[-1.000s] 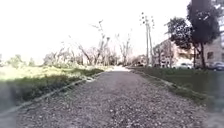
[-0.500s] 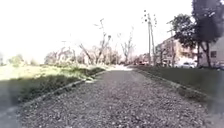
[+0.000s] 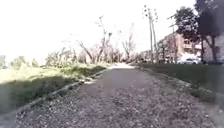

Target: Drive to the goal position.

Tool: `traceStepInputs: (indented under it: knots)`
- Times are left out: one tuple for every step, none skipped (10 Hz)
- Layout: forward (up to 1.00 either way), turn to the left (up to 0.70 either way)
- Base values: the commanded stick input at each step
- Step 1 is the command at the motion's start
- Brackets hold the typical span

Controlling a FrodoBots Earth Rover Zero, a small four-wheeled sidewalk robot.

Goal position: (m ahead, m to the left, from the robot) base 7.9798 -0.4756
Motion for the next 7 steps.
traceStepInputs:
  knots:
    - [0.7, 0.0]
    - [0.7, 0.0]
    - [0.7, 0.0]
    - [0.7, 0.0]
    - [0.7, 0.0]
    - [0.7, 0.0]
    - [0.7, 0.0]
